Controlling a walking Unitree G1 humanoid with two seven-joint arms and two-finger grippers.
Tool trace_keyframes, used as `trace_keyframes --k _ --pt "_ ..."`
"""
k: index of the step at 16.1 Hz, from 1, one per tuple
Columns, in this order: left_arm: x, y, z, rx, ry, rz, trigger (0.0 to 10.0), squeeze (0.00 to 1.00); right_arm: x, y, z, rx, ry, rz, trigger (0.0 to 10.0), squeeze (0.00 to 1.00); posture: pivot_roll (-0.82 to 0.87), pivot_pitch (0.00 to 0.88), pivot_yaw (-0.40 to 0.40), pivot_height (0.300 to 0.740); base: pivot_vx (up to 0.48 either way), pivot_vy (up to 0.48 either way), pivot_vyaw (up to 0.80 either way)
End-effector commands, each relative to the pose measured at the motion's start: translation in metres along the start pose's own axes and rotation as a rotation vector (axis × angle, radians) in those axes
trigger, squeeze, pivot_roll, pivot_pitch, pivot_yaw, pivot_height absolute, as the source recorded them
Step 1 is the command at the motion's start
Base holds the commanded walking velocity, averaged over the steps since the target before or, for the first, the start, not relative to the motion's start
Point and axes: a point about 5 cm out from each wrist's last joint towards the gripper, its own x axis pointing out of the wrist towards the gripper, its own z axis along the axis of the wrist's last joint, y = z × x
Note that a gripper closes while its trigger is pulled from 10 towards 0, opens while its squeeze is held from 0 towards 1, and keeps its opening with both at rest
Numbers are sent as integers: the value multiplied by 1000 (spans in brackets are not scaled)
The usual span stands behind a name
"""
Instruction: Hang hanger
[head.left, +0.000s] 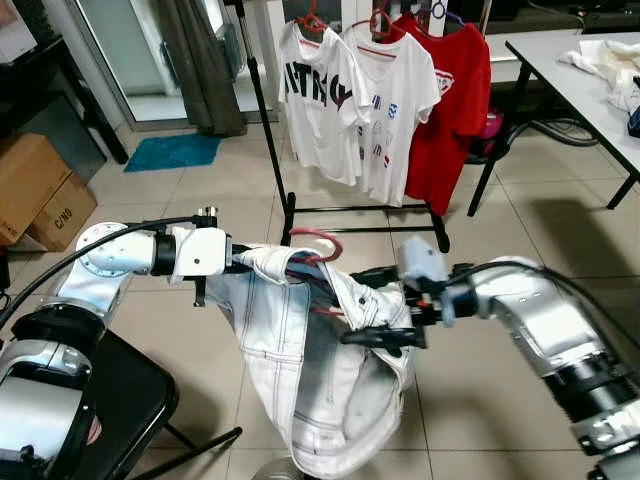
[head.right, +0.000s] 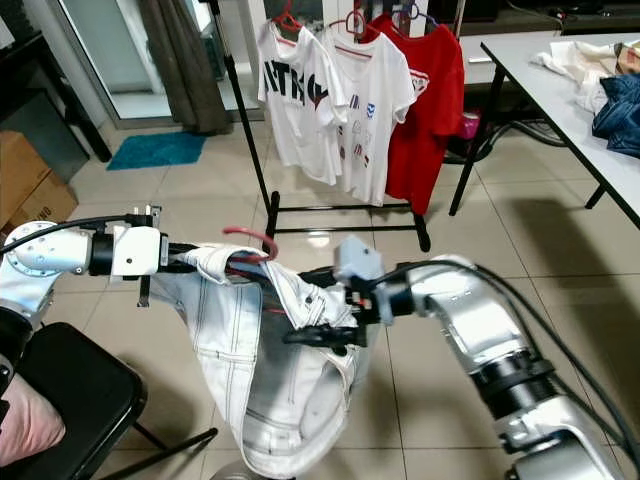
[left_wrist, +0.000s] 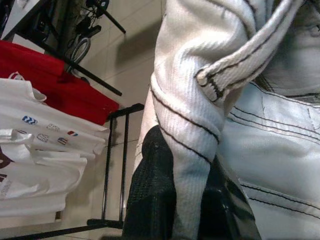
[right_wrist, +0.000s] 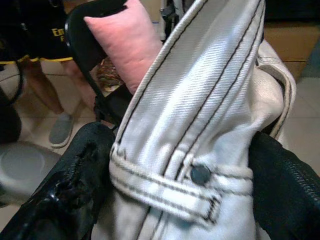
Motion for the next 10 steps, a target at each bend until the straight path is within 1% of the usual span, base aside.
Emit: trace_keyframes --k 1,2,3,4,6,7,9,10 --pt "-7 25 18 59 -68 100 0 0 5 -2 0 -6 10 -14 10000 0 -47 0 141 740 0 0 0" --pt "-7 25 18 60 -71 102 0 0 7 -3 0 -10 9 -24 10000 0 -47 0 141 740 0 0 0" --pt "-7 27 19 57 -79 112 0 0 9 -3 1 -17 10 -34 1412 0 -47 0 141 740 0 0 0" --pt "-6 28 20 55 -82 118 0 0 10 -4 1 -15 8 -35 0 0 -49 0 143 740 0 0 0" --pt "-5 33 22 44 -97 146 0 0 15 -3 1 -8 19 -29 0 0 -50 0 141 740 0 0 0" --pt "-4 36 24 40 -106 162 0 0 20 -1 -3 -3 48 -26 0 0 -51 0 140 740 0 0 0" --pt "-3 41 27 39 -114 189 0 0 26 -1 -11 6 109 -52 0 0 -49 0 137 740 0 0 0" --pt "-3 43 27 35 -112 211 0 0 29 -4 -15 42 131 -99 0 0 -49 0 136 740 0 0 0"
